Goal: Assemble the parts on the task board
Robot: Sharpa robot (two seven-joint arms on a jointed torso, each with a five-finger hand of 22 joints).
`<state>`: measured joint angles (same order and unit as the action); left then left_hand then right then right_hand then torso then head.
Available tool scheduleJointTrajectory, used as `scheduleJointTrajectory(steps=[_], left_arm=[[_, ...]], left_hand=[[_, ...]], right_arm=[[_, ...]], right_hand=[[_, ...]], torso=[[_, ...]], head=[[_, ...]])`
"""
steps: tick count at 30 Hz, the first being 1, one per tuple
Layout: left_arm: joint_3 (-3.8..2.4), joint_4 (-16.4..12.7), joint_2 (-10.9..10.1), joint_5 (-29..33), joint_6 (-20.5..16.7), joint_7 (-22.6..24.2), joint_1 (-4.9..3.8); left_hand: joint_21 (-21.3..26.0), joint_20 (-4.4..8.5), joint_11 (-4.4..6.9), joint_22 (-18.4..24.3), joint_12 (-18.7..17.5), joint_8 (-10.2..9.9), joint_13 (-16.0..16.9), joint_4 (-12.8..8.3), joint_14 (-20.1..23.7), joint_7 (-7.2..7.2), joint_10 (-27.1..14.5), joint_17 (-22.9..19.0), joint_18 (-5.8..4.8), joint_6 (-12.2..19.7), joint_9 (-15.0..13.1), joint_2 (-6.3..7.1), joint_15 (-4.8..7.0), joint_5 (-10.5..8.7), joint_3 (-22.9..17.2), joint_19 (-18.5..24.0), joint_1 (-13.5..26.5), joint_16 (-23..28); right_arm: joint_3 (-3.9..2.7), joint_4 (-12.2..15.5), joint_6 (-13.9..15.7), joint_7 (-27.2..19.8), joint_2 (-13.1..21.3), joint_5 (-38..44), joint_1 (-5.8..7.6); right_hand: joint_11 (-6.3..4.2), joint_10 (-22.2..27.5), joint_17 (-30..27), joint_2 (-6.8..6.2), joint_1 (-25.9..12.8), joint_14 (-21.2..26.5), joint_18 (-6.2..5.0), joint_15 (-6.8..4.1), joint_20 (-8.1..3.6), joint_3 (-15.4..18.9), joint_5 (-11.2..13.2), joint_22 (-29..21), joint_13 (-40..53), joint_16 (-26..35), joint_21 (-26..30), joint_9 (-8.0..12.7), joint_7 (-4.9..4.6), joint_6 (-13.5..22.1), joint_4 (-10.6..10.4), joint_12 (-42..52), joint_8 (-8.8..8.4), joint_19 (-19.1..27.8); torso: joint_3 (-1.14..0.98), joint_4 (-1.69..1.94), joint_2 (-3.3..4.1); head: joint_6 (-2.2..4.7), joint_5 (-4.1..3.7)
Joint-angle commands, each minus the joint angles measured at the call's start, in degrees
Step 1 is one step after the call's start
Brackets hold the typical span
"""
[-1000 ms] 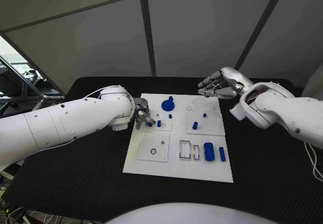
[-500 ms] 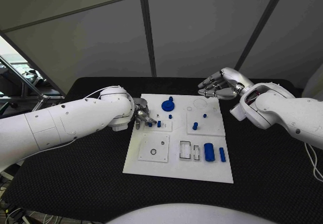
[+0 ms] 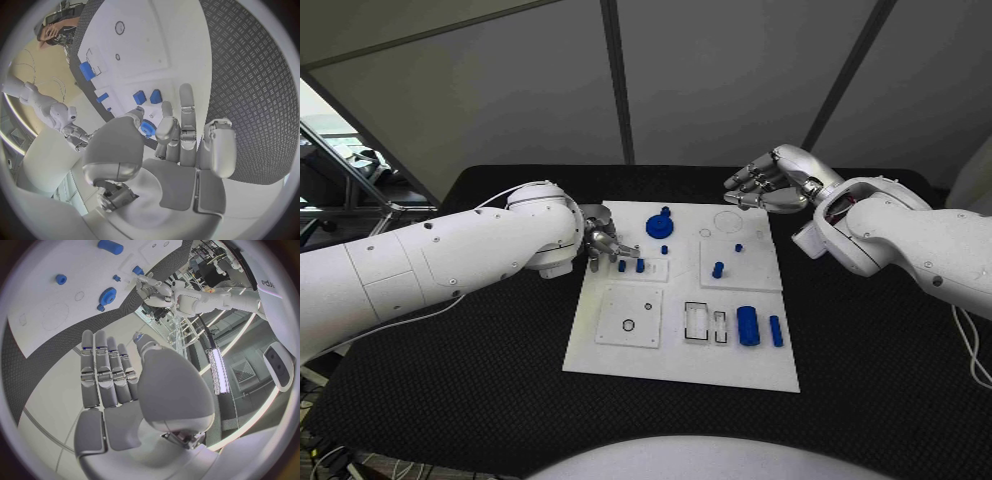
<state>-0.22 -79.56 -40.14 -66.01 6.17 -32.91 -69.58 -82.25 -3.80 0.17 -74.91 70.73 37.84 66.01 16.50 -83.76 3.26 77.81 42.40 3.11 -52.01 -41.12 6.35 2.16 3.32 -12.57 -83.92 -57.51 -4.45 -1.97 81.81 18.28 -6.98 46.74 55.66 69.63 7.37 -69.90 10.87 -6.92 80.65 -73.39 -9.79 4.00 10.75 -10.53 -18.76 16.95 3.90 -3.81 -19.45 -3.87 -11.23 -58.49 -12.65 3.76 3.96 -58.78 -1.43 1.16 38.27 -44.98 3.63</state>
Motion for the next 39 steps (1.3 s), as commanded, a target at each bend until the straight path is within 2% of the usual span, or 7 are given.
scheduleJointTrajectory(steps=[1, 9, 14, 15, 21, 28, 39], left_arm=[[-0.79, -0.2, 0.0, 0.8, -2.2, 0.1, -0.1], [-2.74, -0.4, -0.5, 2.8, -4.4, 2.0, -0.8], [-2.92, 0.1, 0.0, 5.1, -8.3, 9.6, -1.4], [-2.7, 0.3, 0.1, 5.4, -9.4, 11.9, -1.46], [-0.34, 0.4, 1.3, 3.7, -15.1, 21.5, -1.65], [2.13, 1.5, 2.9, -2.3, -16.9, 24.6, -1.94], [3.84, 4.9, 6.7, -11.6, -16.9, 27.1, -1.9]], left_hand=[[0.0, 0.32, 0.18, -8.5, 0.2, 0.3, -0.1, -0.1, -0.3, -0.07, -0.2, 0.1, -1.06, -0.2, -0.1, -0.62, 0.33, -0.17, 0.4, -2.7, -0.2, 0.2], [4.7, 0.01, -0.57, -4.7, -4.1, -1.0, -5.0, -0.2, 0.2, 0.82, -3.8, 0.0, 0.08, 2.1, 0.6, -2.28, -0.11, 0.21, 2.8, -0.5, -3.3, 0.4], [32.8, -2.02, -3.37, 16.6, -22.9, -6.9, -23.6, -3.2, 6.1, 3.87, -20.8, -1.2, 5.65, 7.3, 5.6, -2.77, -2.49, 1.19, 2.9, 14.5, -12.9, 0.8], [42.2, -2.4, -3.63, 23.5, -25.9, -8.7, -25.7, -4.4, 7.5, 4.59, -23.1, -1.6, 7.26, 8.2, 7.4, -2.46, -2.99, 1.0, 2.3, 19.9, -15.9, 0.8], [52.0, -2.87, -4.33, 30.5, -41.1, -17.7, -40.5, -9.3, 8.2, 5.3, -23.6, 7.3, 7.4, 5.2, 18.4, 0.79, -3.64, 0.98, -2.5, 23.8, -27.1, -12.9], [52.3, -3.17, -5.33, 31.0, -44.1, -20.8, -44.5, -9.5, 10.8, 5.44, -24.1, 11.0, 7.26, 4.4, 22.4, 2.57, -3.5, 0.9, -1.6, 22.3, -26.3, -19.7], [49.0, -3.15, -5.04, 27.6, -42.5, -23.3, -48.1, -10.2, 13.8, 4.69, -23.6, 18.6, 7.12, 0.4, 28.3, 2.14, -3.16, 1.01, 1.3, 20.9, -26.4, -40.7]], right_arm=[[-0.04, 0.0, -0.3, -0.3, 0.0, 0.0, 0.1], [-0.04, 0.0, -0.1, -0.2, 0.1, 0.0, 0.1], [-0.04, 0.0, 0.0, -0.1, 0.1, 0.0, 0.1], [-0.04, 0.0, 0.0, -0.1, 0.1, 0.0, 0.1], [-0.04, 0.1, 0.0, -0.1, 0.1, 0.0, 0.1], [-0.04, 0.3, 0.1, -0.2, 0.0, 0.0, 0.11], [-0.04, 0.3, 0.1, -0.2, -0.1, 0.0, 0.11]], right_hand=[[-0.01, 0.4, -0.1, 0.0, -0.6, 0.1, -0.62, 0.46, -0.17, 0.4, -0.3, -0.1, -0.1, 0.2, 0.2, 0.0, -0.06, 0.5, 0.0, 0.0, -0.03, -0.4], [-0.01, 0.4, -0.1, 0.0, -0.6, 0.1, -0.62, 0.46, -0.17, 0.4, -0.3, -0.1, -0.1, 0.2, 0.2, 0.0, -0.06, 0.5, 0.0, 0.0, -0.03, -0.4], [-0.01, 0.4, -0.1, 0.06, -0.5, 0.1, -0.63, 0.46, -0.16, 0.4, -0.3, -0.1, -0.1, 0.2, 0.3, 0.0, -0.05, 0.5, 0.1, 0.0, -0.04, -0.4], [-0.02, 0.4, -0.2, 0.07, -0.5, 0.2, -0.63, 0.46, -0.16, 0.3, -0.4, -0.1, -0.1, 0.2, 0.3, 0.0, -0.04, 0.5, 0.1, 0.0, -0.04, -0.4], [-0.03, 0.5, -0.2, 0.16, -0.3, 0.2, -0.64, 0.44, -0.16, 0.3, -0.4, -0.2, -0.1, 0.2, 0.4, 0.0, -0.02, 0.5, 0.2, 0.0, -0.02, -0.5], [-0.07, 0.5, -0.3, 0.29, -0.1, 0.2, -0.65, 0.43, -0.17, 0.2, -0.4, -0.3, -0.1, 0.2, 0.5, 0.0, 0.03, 0.4, 0.4, 0.0, 0.06, -0.5], [-0.07, 0.5, -0.3, 0.29, -0.1, 0.2, -0.65, 0.43, -0.17, 0.2, -0.4, -0.3, -0.1, 0.2, 0.5, 0.0, 0.03, 0.4, 0.4, 0.0, 0.06, -0.5]], torso=[[0.02, 0.0, 0.01], [-0.12, -0.05, -0.08], [-0.11, -0.01, 0.0], [-0.1, -0.02, -0.02], [-0.04, -0.11, 0.12], [-0.05, -0.01, -0.04], [-0.01, -0.06, 0.03]], head=[[-0.23, -0.11], [-0.17, -0.07], [0.04, -0.37], [0.06, -0.44], [0.46, -0.88], [0.47, -1.12], [0.52, -1.27]])
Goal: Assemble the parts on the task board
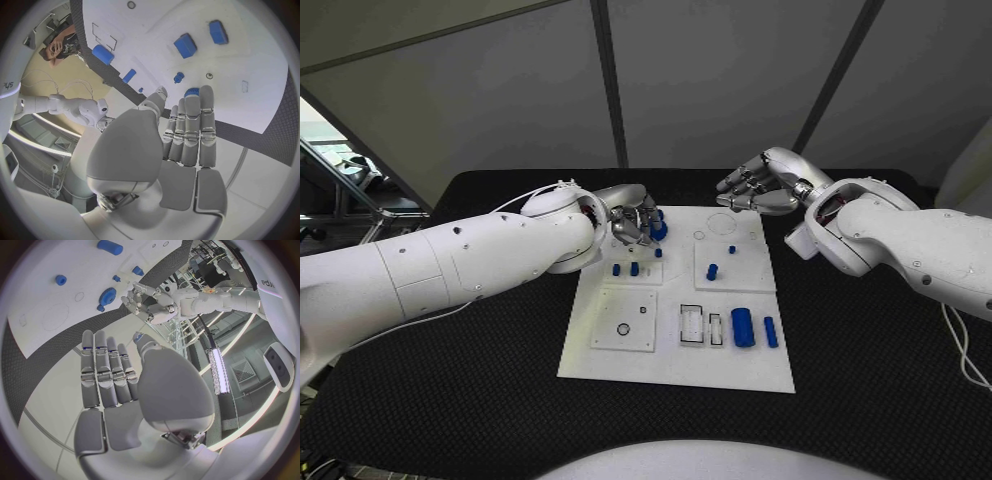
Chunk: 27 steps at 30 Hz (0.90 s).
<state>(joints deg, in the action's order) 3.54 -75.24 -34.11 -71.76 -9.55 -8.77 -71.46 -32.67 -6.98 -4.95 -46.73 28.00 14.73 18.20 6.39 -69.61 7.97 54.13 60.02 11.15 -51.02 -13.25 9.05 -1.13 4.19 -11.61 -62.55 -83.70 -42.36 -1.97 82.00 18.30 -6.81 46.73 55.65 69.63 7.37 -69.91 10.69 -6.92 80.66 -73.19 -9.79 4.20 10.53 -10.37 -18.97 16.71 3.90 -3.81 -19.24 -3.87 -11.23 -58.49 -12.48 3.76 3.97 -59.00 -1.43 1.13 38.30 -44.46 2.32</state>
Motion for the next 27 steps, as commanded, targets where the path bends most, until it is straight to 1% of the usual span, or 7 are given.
scheduleJointTrajectory(steps=[1, 4, 7, 13, 16, 19, 27], left_arm=[[0.13, 0.9, 0.9, -6.4, -0.9, 3.0, 0.01], [0.22, 1.8, 1.8, -7.6, -0.1, 3.0, 0.08], [0.29, 2.7, 2.6, -8.6, 0.9, 2.8, 0.18], [0.4, 4.4, 3.9, -9.8, 2.3, 2.7, 0.44], [0.43, 5.0, 4.4, -10.1, 3.0, 2.8, 0.61], [0.45, 5.3, 4.7, -10.2, 3.5, 2.8, 0.71], [0.49, 5.8, 5.3, -10.4, 5.0, 2.6, 0.92]], left_hand=[[-1.1, 0.07, 0.09, -1.1, 0.4, -0.1, -0.5, -0.2, -0.8, -0.14, 0.1, 1.8, -0.92, -1.1, 0.7, -0.68, 0.18, 0.15, 0.3, -0.5, -0.5, -5.1], [-2.5, 0.19, 0.2, -2.5, 0.5, -0.2, -1.2, -0.4, -2.0, -0.35, 0.3, 3.8, -0.9, -1.9, 1.4, -0.79, 0.26, 0.17, 0.2, -0.7, -0.7, -10.5], [-3.4, 0.23, 0.23, -3.6, 0.2, -0.3, -1.9, -0.4, -1.7, -0.46, 0.0, 3.8, -0.87, -2.5, 1.9, -0.78, 0.18, 0.13, 0.1, -0.4, -0.6, -12.4], [-7.4, 0.15, 0.16, -7.2, -0.3, -0.4, -3.3, -0.4, -2.5, -0.61, 0.1, 4.7, -1.33, -3.6, 2.9, -1.0, 0.17, 0.19, -0.1, -1.3, -0.6, -17.3], [-13.8, 0.07, 0.12, -12.2, -1.0, -0.7, -4.5, -0.5, -4.4, -0.49, 0.8, 6.3, -2.3, -4.4, 3.6, -1.01, 0.09, 0.19, -0.4, -4.1, -0.6, -22.1], [-18.2, 0.03, -0.1, -15.8, -1.7, -1.1, -5.5, -0.4, -5.1, -0.38, 1.4, 6.7, -2.89, -4.9, 4.3, -0.92, 0.03, 0.18, -0.5, -5.9, -0.4, -25.0], [-21.8, -0.02, -0.08, -18.8, -2.9, -1.6, -6.9, -0.4, -5.4, -0.2, 2.0, 5.8, -3.35, -5.8, 5.0, -0.82, -0.05, 0.2, -0.8, -7.1, -0.3, -26.9]], right_arm=[[-0.04, 0.1, 0.1, -0.4, -0.1, 0.0, 0.1], [-0.04, 0.1, 0.1, -0.4, -0.1, 0.0, 0.1], [-0.04, 0.1, 0.1, -0.4, -0.2, 0.0, 0.1], [-0.04, 0.1, 0.1, -0.4, -0.2, 0.0, 0.1], [-0.04, 0.1, 0.0, -0.4, -0.2, 0.0, 0.1], [-0.04, 0.2, 0.0, -0.4, -0.2, 0.0, 0.1], [-0.04, 0.2, 0.0, -0.4, -0.2, 0.0, 0.1]], right_hand=[[-0.06, 0.5, -0.1, 0.29, -0.1, 0.0, -0.65, 0.23, 0.05, 0.0, -0.2, -0.1, -0.1, 0.2, 0.3, 0.0, 0.03, 0.4, 0.2, 0.0, 0.06, -0.3], [-0.06, 0.5, -0.1, 0.29, -0.1, 0.0, -0.65, 0.23, 0.05, 0.0, -0.2, -0.1, -0.1, 0.2, 0.3, 0.0, 0.03, 0.4, 0.2, 0.0, 0.06, -0.3], [-0.06, 0.5, -0.1, 0.29, -0.1, 0.0, -0.65, 0.23, 0.05, 0.0, -0.2, -0.1, -0.1, 0.2, 0.3, 0.0, 0.03, 0.4, 0.2, 0.0, 0.06, -0.3], [-0.06, 0.5, -0.1, 0.29, -0.1, 0.0, -0.65, 0.23, 0.05, 0.0, -0.2, -0.1, -0.1, 0.2, 0.3, 0.0, 0.03, 0.4, 0.2, 0.0, 0.06, -0.3], [-0.06, 0.5, -0.1, 0.29, -0.1, 0.0, -0.65, 0.23, 0.05, 0.0, -0.2, -0.1, -0.1, 0.2, 0.3, 0.0, 0.03, 0.4, 0.2, 0.0, 0.06, -0.3], [-0.06, 0.5, -0.1, 0.29, -0.1, 0.0, -0.65, 0.23, 0.05, 0.0, -0.2, -0.1, -0.1, 0.2, 0.3, 0.0, 0.03, 0.4, 0.2, 0.0, 0.06, -0.3], [-0.06, 0.5, -0.1, 0.29, -0.1, 0.0, -0.65, 0.23, 0.05, 0.0, -0.2, -0.1, -0.1, 0.2, 0.3, 0.0, 0.03, 0.4, 0.2, 0.0, 0.06, -0.3]], torso=[[-0.01, -0.06, 0.02], [0.03, -0.06, 0.06], [-0.03, 0.02, -0.02], [-0.03, 0.03, -0.04], [-0.05, -0.03, -0.05], [-0.06, -0.01, -0.03], [-0.04, 0.04, -0.07]], head=[[-0.02, 0.04], [-0.07, 0.0], [-0.16, -0.05], [-0.21, -0.24], [-0.36, -0.15], [-0.35, -0.18], [-0.46, -0.22]])
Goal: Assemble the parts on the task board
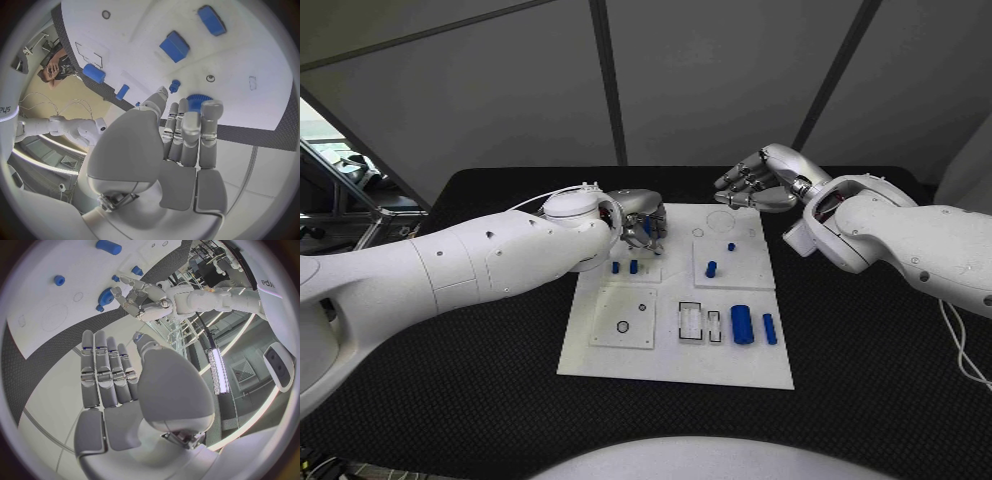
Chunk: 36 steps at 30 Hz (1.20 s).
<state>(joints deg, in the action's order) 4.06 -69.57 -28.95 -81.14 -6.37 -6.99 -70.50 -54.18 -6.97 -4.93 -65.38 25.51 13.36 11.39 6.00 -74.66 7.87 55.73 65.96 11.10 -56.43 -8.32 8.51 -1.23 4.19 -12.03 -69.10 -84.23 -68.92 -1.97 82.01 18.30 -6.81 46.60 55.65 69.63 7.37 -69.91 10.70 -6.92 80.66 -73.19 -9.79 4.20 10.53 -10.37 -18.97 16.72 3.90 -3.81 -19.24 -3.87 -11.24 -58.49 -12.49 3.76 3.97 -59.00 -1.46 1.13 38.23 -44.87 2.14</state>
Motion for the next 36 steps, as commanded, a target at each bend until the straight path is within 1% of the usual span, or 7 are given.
scheduleJointTrajectory(steps=[1, 8, 13, 19, 26, 32, 36], left_arm=[[-0.02, 0.2, 0.2, -1.0, 2.0, 0.8, -0.01], [0.0, 0.5, 0.4, -1.1, 2.5, 0.9, 0.1], [0.02, 0.6, 0.5, -1.2, 2.9, 1.1, 0.23], [0.03, 0.7, 0.4, -1.3, 3.0, 1.2, 0.28], [0.04, 1.5, 0.5, -1.3, 3.0, 1.4, 0.45], [0.04, 1.8, 0.7, -1.3, 2.8, 1.7, 0.57], [0.04, 1.9, 0.7, -1.3, 2.9, 1.8, 0.63]], left_hand=[[-0.4, -0.03, -0.1, -0.2, -0.4, -0.2, -0.1, 0.0, -0.4, -0.1, 0.4, -0.1, -3.31, -0.4, 0.1, -0.29, 0.05, 0.21, -0.4, -0.6, 0.2, -0.4], [-3.2, -0.1, -0.21, -2.5, -1.3, -0.6, -1.1, -0.2, -1.0, 0.26, 1.2, -0.4, -3.79, -1.0, 0.5, -0.38, 0.01, 0.29, -1.1, -1.8, -0.2, -1.9], [-5.4, -0.08, -0.14, -4.3, -2.1, -0.8, -1.8, -0.6, -1.6, 0.35, 2.2, -0.4, -4.13, -1.8, 0.8, -0.47, 0.08, 0.35, -2.2, -2.8, -0.8, -3.1], [-6.4, -0.02, -0.06, -5.2, -3.0, -1.3, -2.6, -0.9, -1.8, 0.33, 3.2, -0.9, -4.25, -2.4, 1.1, -0.59, 0.16, 0.4, -3.8, -3.1, -1.3, -3.8], [-7.6, 0.05, -0.03, -6.4, -4.5, -1.9, -3.6, -1.5, -2.0, 0.4, 4.4, -1.6, -4.45, -3.1, 1.5, -0.64, 0.23, 0.41, -6.2, -3.6, -1.9, -4.5], [-8.7, 0.06, -0.02, -7.3, -5.7, -2.6, -4.3, -1.8, -2.4, 0.48, 5.3, -1.9, -4.63, -3.5, 1.8, -0.1, 0.23, 0.36, -7.9, -4.1, -1.4, -5.2], [-9.3, 0.02, -0.08, -7.9, -6.7, -3.1, -4.8, -2.1, -2.5, 0.52, 5.8, -2.3, -4.75, -3.8, 2.1, 0.29, 0.2, 0.34, -9.2, -4.4, -0.9, -5.7]], right_arm=[[-0.04, 0.2, 0.0, -0.4, -0.1, 0.0, 0.1], [-0.04, 0.1, 0.0, -0.4, -0.1, 0.0, 0.1], [-0.04, 0.1, 0.0, -0.4, -0.1, 0.0, 0.1], [-0.04, 0.2, 0.1, -0.4, -0.1, 0.0, 0.11], [-0.04, 0.2, 0.0, -0.4, -0.1, 0.0, 0.11], [-0.04, 0.2, 0.0, -0.4, -0.1, 0.0, 0.11], [-0.04, 0.2, 0.0, -0.4, -0.2, 0.0, 0.11]], right_hand=[[-0.06, 0.5, -0.1, 0.29, -0.1, 0.0, -0.65, 0.23, 0.05, 0.0, -0.2, -0.1, -0.1, 0.2, 0.3, 0.0, 0.03, 0.4, 0.2, 0.0, 0.06, -0.3], [-0.07, 0.5, -0.2, 0.34, 0.0, 0.0, -0.66, 0.21, 0.04, -0.1, -0.2, -0.2, -0.1, 0.2, 0.4, 0.0, 0.03, 0.3, 0.3, 0.0, 0.09, -0.4], [-0.07, 0.5, -0.2, 0.34, 0.0, 0.0, -0.66, 0.21, 0.04, -0.1, -0.2, -0.2, -0.1, 0.2, 0.4, 0.0, 0.03, 0.3, 0.3, 0.0, 0.09, -0.4], [-0.07, 0.5, -0.2, 0.34, 0.0, 0.0, -0.66, 0.21, 0.04, -0.1, -0.2, -0.2, -0.1, 0.2, 0.4, 0.0, 0.03, 0.3, 0.3, 0.0, 0.09, -0.4], [-0.07, 0.5, -0.2, 0.34, 0.0, 0.0, -0.66, 0.21, 0.04, -0.1, -0.2, -0.2, -0.1, 0.2, 0.4, 0.0, 0.03, 0.3, 0.3, 0.0, 0.09, -0.4], [-0.07, 0.5, -0.2, 0.37, 0.0, 0.0, -0.66, 0.21, 0.03, -0.1, -0.2, -0.2, -0.1, 0.2, 0.5, 0.0, 0.03, 0.3, 0.4, 0.0, 0.09, -0.4], [-0.07, 0.5, -0.2, 0.37, 0.0, 0.0, -0.66, 0.21, 0.03, -0.1, -0.2, -0.2, -0.1, 0.2, 0.5, 0.0, 0.03, 0.3, 0.4, 0.0, 0.09, -0.4]], torso=[[0.01, 0.06, 0.0], [-0.01, 0.04, -0.01], [0.04, 0.05, -0.02], [-0.03, -0.09, 0.04], [-0.03, 0.0, 0.01], [-0.05, 0.0, -0.01], [-0.02, 0.02, -0.02]], head=[[-0.05, -0.08], [-0.07, -0.09], [-0.13, -0.14], [-0.09, -0.25], [-0.09, -0.4], [0.0, -0.46], [-0.06, -0.61]])
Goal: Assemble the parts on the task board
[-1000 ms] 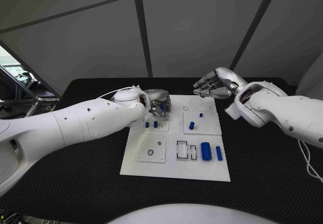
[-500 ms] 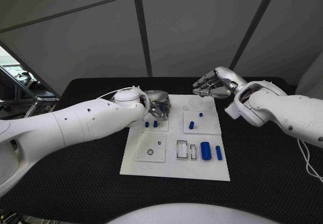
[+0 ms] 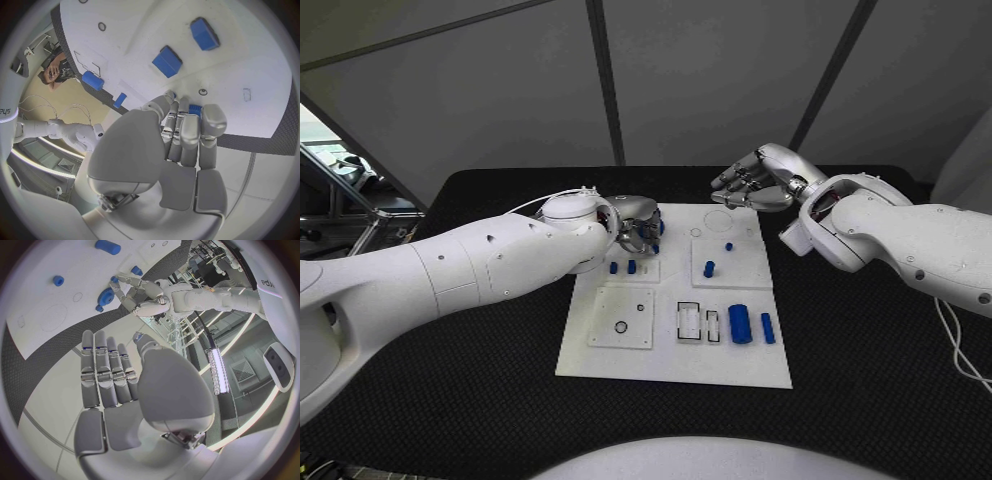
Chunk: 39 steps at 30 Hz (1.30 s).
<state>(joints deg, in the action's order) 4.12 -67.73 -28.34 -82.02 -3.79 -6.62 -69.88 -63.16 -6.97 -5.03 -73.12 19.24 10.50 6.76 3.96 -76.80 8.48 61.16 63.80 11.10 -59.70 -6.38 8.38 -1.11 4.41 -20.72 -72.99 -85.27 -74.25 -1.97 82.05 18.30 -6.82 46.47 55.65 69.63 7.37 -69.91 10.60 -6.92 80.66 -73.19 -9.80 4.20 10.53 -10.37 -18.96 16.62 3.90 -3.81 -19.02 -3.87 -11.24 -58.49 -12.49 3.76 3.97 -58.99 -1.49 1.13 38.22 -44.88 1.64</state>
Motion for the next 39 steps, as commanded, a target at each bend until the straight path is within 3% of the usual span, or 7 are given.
scheduleJointTrajectory(steps=[1, 6, 12, 17, 28, 39], left_arm=[[-0.02, 0.1, 0.1, -0.4, 0.3, 1.5, 0.01], [-0.02, 0.1, 0.2, -0.4, 0.4, 1.6, 0.08], [-0.02, 0.0, 0.1, -0.4, 0.4, 1.5, 0.11], [-0.02, -0.1, 0.2, -0.4, 0.5, 1.6, 0.12], [-0.02, -0.1, 0.4, -0.4, 1.0, 1.5, 0.14], [-0.02, 0.2, 0.6, -0.4, 1.0, 2.0, 0.15]], left_hand=[[-0.4, 0.02, 0.02, -0.2, -0.5, -0.3, -0.2, -0.1, -0.4, -0.07, 0.4, -0.1, -4.76, -0.5, 0.1, 0.45, 0.08, 0.11, -0.5, -0.5, 0.2, -0.4], [-0.3, -0.09, -0.25, -0.4, -1.5, -1.1, -0.6, -0.2, -0.2, 0.26, 0.3, -0.9, -4.76, 0.0, 0.5, 1.11, -0.11, 0.05, -1.1, -0.4, 0.9, -0.4], [-0.2, -0.54, -0.9, -0.6, -3.3, -3.7, -1.4, -0.4, 0.2, 0.94, -0.3, -2.2, -4.74, 3.4, 1.8, 2.4, -0.69, 0.04, -1.6, -0.3, 2.0, -0.5], [-0.1, -0.65, -1.05, -0.6, -3.8, -4.1, -1.6, -0.5, 0.3, 1.07, -0.4, -2.6, -4.72, 3.8, 2.0, 2.65, -0.77, 0.02, -1.7, -0.2, 2.2, -0.5], [-0.9, -0.72, -0.85, -1.2, -4.2, -3.5, -1.8, -0.7, 0.0, 0.84, 0.7, -2.7, -4.84, 2.0, 1.9, 2.18, -0.65, 0.05, -2.5, -0.8, 2.4, -1.1], [-3.4, -0.07, 0.3, -3.0, -4.8, -2.6, -1.9, -1.4, -1.6, -0.27, 4.2, -1.8, -5.36, -1.3, 1.7, 0.74, 0.34, 0.03, -4.7, -2.7, 2.2, -2.7]], right_arm=[[-0.04, 0.1, 0.0, -0.4, -0.1, 0.0, 0.11], [-0.04, 0.1, 0.0, -0.4, -0.1, 0.0, 0.11], [-0.04, 0.2, 0.0, -0.4, 0.0, 0.0, 0.11], [-0.04, 0.2, 0.0, -0.4, 0.0, 0.0, 0.11], [-0.05, 0.2, 0.0, -0.4, -0.1, 0.0, 0.11], [-0.05, 0.2, -0.2, -0.4, -0.1, 0.0, 0.11]], right_hand=[[-0.07, 0.5, -0.1, 0.37, 0.0, 0.0, -0.66, 0.21, 0.03, -0.1, -0.2, -0.1, -0.1, 0.2, 0.2, 0.0, 0.03, 0.3, 0.4, 0.0, 0.09, -0.4], [-0.07, 0.5, -0.1, 0.37, 0.0, 0.0, -0.66, 0.21, 0.03, -0.1, -0.2, -0.1, -0.1, 0.2, 0.2, 0.0, 0.03, 0.3, 0.4, 0.0, 0.09, -0.4], [-0.07, 0.5, -0.1, 0.41, 0.0, 0.0, -0.66, 0.21, 0.03, -0.1, -0.2, -0.1, -0.1, 0.2, 0.3, 0.0, 0.03, 0.3, 0.4, 0.0, 0.09, -0.5], [-0.07, 0.5, -0.1, 0.41, 0.0, 0.0, -0.66, 0.21, 0.03, -0.1, -0.2, -0.1, -0.1, 0.2, 0.3, 0.0, 0.03, 0.3, 0.4, 0.0, 0.09, -0.5], [-0.07, 0.5, -0.1, 0.41, 0.0, 0.0, -0.66, 0.21, 0.03, -0.1, -0.2, -0.1, -0.1, 0.2, 0.3, 0.0, 0.03, 0.3, 0.4, 0.0, 0.09, -0.5], [-0.08, 0.5, -0.1, 0.46, 0.1, 0.0, -0.66, 0.2, 0.02, -0.2, -0.3, -0.2, -0.1, 0.2, 0.3, 0.0, 0.03, 0.3, 0.5, 0.1, 0.09, -0.5]], torso=[[0.01, 0.03, -0.01], [0.01, 0.03, 0.01], [0.01, 0.06, -0.01], [0.02, 0.05, -0.04], [0.03, 0.05, -0.01], [-0.01, 0.04, 0.0]], head=[[-0.05, -0.11], [-0.07, -0.19], [-0.1, -0.27], [-0.09, -0.27], [-0.19, -0.47], [-0.2, -0.83]])
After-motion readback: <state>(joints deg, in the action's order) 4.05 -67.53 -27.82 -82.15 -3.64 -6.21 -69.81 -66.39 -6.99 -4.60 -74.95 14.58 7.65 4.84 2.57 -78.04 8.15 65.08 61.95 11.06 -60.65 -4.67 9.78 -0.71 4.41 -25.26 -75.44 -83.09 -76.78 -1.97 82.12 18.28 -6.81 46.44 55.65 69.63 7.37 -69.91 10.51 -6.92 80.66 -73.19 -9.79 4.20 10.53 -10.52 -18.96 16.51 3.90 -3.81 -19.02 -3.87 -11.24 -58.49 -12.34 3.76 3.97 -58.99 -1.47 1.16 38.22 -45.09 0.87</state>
